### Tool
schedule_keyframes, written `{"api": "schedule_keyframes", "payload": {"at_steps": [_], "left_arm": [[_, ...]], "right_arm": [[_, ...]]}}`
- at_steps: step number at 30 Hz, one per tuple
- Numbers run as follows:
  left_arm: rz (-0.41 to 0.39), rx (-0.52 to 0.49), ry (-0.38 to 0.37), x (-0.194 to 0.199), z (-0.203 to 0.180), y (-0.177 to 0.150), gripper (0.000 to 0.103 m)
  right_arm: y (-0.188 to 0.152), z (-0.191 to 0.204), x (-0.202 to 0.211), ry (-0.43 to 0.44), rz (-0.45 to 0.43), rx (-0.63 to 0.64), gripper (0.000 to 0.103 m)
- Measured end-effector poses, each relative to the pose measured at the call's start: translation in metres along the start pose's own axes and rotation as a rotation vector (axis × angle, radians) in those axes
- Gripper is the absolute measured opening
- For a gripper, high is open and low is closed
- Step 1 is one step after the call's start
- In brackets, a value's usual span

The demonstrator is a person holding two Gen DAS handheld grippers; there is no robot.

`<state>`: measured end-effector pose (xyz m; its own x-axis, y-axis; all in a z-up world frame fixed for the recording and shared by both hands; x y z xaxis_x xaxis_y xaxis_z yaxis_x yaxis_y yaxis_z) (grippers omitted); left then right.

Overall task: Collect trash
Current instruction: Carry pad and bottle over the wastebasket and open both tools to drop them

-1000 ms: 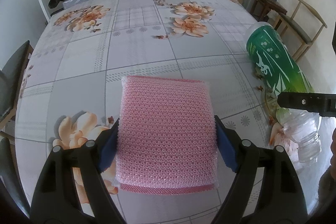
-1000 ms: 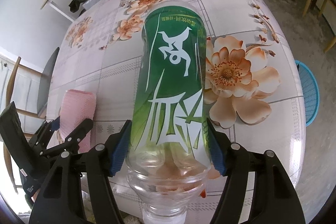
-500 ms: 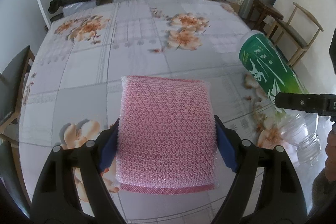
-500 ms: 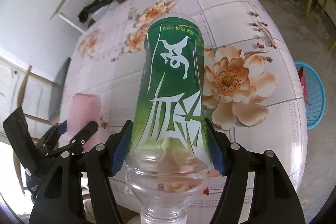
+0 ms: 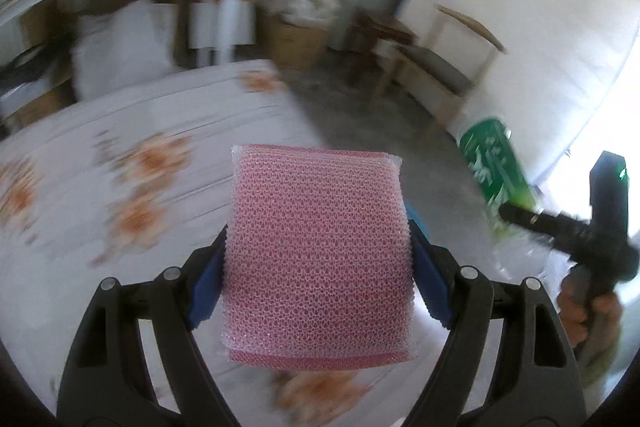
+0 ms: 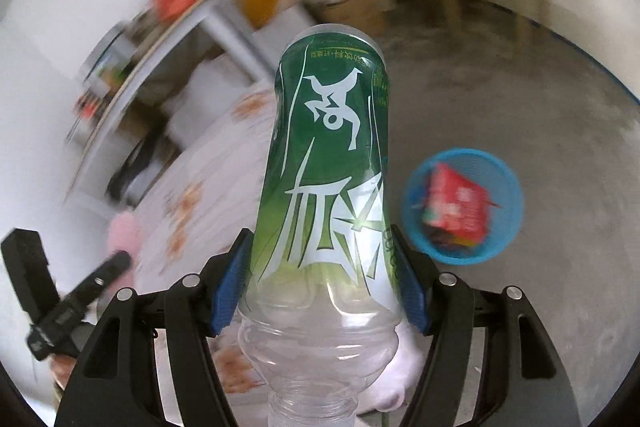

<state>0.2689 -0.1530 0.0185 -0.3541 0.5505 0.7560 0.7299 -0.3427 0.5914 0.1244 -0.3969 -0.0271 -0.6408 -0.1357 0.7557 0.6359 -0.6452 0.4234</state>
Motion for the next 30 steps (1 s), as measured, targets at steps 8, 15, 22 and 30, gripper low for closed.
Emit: {"api": "schedule_keyframes", "payload": {"at_steps": [8,15,22,30], "left_arm": [[0.282,-0.108,-0.115,-0.147,-0.104,0.038,0.077],[0.368,-0.123,-0.091,-0.253,-0.143,0.046,0.086],[0.393,-0.065,-0.084,-0.311,-0.15,0.036,0.088],[0.29,-0.098,-0.142,-0.248,-0.15,0.039,0.088]], "right_arm": [[-0.01,-0.131,-0.06,0.02,0.128,-0.319,0.065],[0.002,-0.197,-0.144,0.065,0.203,-0.466,0.065],[-0.004,-0.262,-0.218,-0.011,0.239,-0.624,0.075],[-0.017,-0.244,-0.16,-0.053,0.146,-0.499,0.075]]}}
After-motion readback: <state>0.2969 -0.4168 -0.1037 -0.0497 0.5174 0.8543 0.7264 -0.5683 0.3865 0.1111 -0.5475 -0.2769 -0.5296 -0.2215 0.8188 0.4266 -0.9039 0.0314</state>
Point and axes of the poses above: each gripper's, at about its wrist camera, not at the fingertips, and x roughly against the way its jaws point, z to its left, y to its top, the point moved 4 cm from there along -x, roughly the way its jaws point, and after that the axes turned 3 degrees about z, right-handed, at the moved point
